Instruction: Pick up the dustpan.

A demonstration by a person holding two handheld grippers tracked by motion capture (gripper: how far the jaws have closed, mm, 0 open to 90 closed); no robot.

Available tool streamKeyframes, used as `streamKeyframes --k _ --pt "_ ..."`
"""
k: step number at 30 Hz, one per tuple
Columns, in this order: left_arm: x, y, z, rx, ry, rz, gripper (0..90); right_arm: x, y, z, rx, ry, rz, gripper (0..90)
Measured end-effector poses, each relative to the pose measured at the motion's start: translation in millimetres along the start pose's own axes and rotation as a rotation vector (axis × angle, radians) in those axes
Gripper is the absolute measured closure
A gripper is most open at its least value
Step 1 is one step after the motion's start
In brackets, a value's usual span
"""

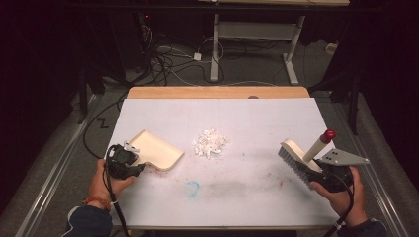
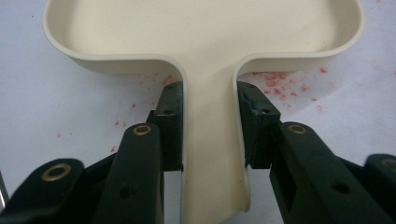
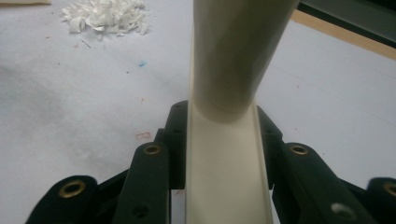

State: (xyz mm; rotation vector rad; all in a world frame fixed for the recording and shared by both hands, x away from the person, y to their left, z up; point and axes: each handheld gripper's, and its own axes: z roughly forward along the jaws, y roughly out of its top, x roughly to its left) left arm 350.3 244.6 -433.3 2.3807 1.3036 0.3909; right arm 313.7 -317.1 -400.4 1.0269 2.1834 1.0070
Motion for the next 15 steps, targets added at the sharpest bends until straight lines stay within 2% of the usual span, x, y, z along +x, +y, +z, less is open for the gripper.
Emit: streamKeyframes --k 3,5,6,8,9,11,15 --pt "2.7 7.3 -3.8 0.031 -0.019 0.049 63.6 -1.4 4.1 3.0 -0.002 -0.006 -0.007 67.8" --pt "3.3 8.9 -4.8 0.041 -0.028 0.056 63.6 -2.9 7.6 5.3 -0.004 -0.01 -0.012 67.8" --pt "4.2 12.1 -6.7 0.054 -0.035 0.09 63.6 -3.6 9.7 6.5 -0.001 -0.01 -0.01 67.8" --pt "4.2 13.2 -7.3 0.059 -0.041 0.099 63.5 -6.0 13.5 9.0 -0.005 -0.012 -0.008 67.8" --pt "4.5 15.2 -8.1 0.074 -0.056 0.118 63.5 -7.7 16.1 11.3 -0.002 -0.014 -0.007 67.8" --pt "3.8 18.4 -8.5 0.088 -0.061 0.155 63.5 -9.0 18.1 13.1 0.0 -0.018 -0.007 67.8" --pt "6.3 26.7 -7.1 0.123 -0.093 0.183 63.5 -14.8 28.2 25.4 0.012 -0.03 -0.008 67.7"
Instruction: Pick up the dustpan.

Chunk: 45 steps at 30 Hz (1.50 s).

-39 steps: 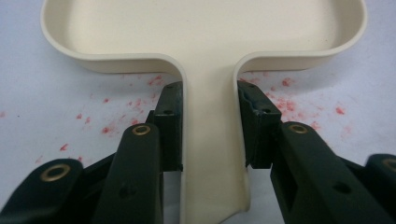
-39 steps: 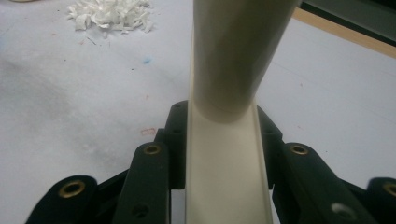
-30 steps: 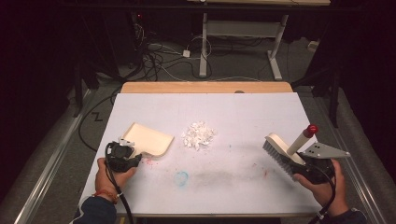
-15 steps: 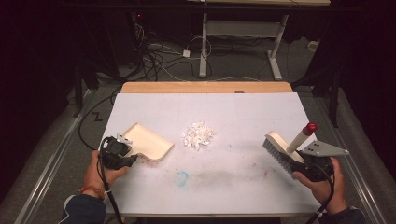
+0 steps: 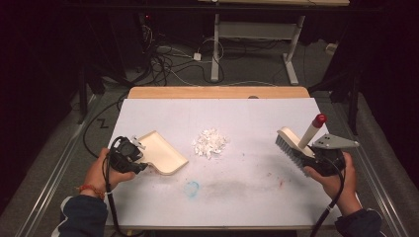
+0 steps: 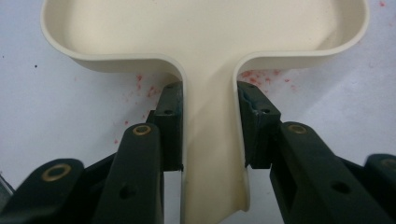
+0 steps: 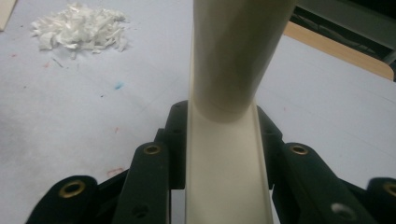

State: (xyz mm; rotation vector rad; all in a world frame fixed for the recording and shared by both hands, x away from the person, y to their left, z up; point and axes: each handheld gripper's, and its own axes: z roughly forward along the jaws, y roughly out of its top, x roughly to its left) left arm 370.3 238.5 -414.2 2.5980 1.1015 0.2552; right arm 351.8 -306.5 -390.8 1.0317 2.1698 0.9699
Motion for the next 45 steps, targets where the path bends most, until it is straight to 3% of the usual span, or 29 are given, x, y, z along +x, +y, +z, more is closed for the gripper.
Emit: streamKeyframes --k 2,7,16,21,25,34,45 --pt "0.8 1.3 -0.1 0.0 -0.008 0.002 63.4 -1.1 4.5 5.2 0.005 0.005 0.011 67.8" --pt "-3.8 9.3 0.9 0.045 -0.045 0.064 63.5 1.2 20.5 15.4 -0.004 0.007 0.006 67.8" --pt "-8.2 15.5 -2.6 0.063 -0.04 0.085 63.4 0.1 44.4 28.6 -0.038 -0.004 0.017 67.8" --pt "-10.9 22.4 -3.6 0.077 -0.047 0.13 63.4 -3.7 51.0 35.9 -0.051 -0.008 0.038 67.8" --pt "-12.4 29.7 -2.1 0.093 -0.057 0.152 63.5 -4.0 51.8 40.9 -0.049 0.0 0.051 67.8" --pt "-8.8 34.7 2.3 0.104 -0.095 0.161 63.5 -7.5 46.9 41.0 -0.053 0.001 0.076 67.8" --pt "-9.2 40.3 6.7 0.116 -0.104 0.173 63.4 -11.2 42.1 50.0 -0.044 -0.008 0.087 67.8"
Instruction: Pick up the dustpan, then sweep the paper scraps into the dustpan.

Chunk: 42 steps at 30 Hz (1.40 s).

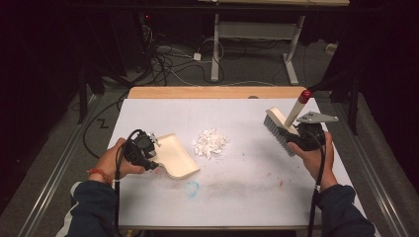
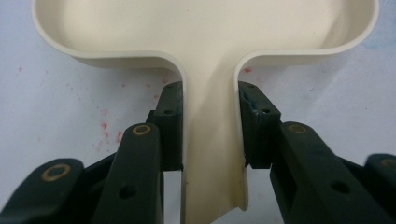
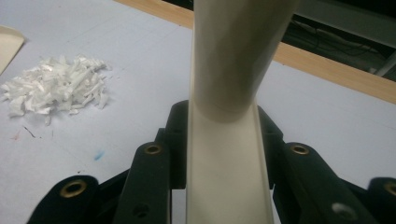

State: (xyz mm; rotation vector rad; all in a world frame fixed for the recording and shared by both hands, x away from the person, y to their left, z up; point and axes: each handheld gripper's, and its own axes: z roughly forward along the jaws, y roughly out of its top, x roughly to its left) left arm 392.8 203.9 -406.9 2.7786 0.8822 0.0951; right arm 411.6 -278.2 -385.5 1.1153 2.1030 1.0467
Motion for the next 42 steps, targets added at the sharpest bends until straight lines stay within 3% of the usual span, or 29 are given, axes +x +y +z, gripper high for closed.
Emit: streamKeyframes --k 26,37,42 --pt "-1.6 4.4 0.6 0.007 0.002 0.015 63.4 0.5 0.1 3.6 0.01 -0.004 -0.002 67.8" --pt "-2.7 5.0 0.6 0.013 0.003 0.018 63.4 10.5 6.4 20.3 0.018 0.001 -0.026 67.8" --pt "-0.7 4.3 0.1 0.009 -0.01 0.014 63.4 17.0 13.1 37.9 0.028 0.001 -0.04 67.8"
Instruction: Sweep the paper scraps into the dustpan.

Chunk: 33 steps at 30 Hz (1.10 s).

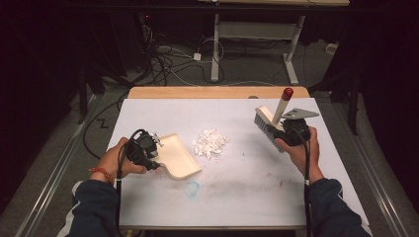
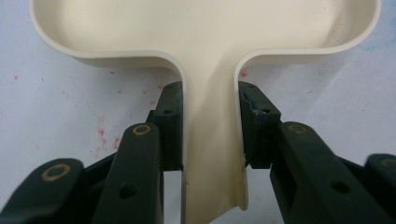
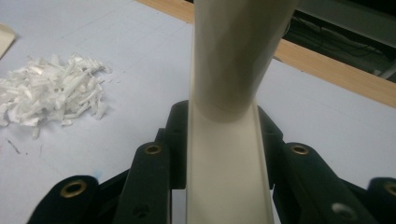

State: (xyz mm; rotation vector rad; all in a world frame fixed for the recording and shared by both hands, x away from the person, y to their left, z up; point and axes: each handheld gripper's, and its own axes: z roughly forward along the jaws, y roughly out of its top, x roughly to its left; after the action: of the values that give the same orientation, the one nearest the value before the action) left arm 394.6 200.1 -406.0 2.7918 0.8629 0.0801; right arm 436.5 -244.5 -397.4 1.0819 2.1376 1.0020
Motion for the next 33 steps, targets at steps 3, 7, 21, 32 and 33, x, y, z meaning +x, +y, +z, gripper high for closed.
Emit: streamKeyframes --k 3,7,21,32,33 --pt "-0.7 1.7 0.3 0.008 0.006 0.005 63.4 12.3 5.8 19.9 0.02 -0.012 -0.019 67.8" --pt "-1.8 3.2 0.2 0.017 0.012 0.013 63.4 25.1 12.2 41.8 0.037 -0.02 -0.023 67.8" --pt "-2.9 8.3 7.5 0.041 0.001 0.02 63.4 79.4 32.3 92.9 0.032 0.014 -0.055 67.9" --pt "-4.0 12.6 11.3 0.045 -0.01 0.021 63.4 114.2 34.3 98.5 -0.011 0.125 -0.004 67.7" --pt "-4.2 12.8 11.6 0.043 -0.01 0.019 63.4 115.8 34.4 98.4 -0.015 0.13 -0.009 67.7"
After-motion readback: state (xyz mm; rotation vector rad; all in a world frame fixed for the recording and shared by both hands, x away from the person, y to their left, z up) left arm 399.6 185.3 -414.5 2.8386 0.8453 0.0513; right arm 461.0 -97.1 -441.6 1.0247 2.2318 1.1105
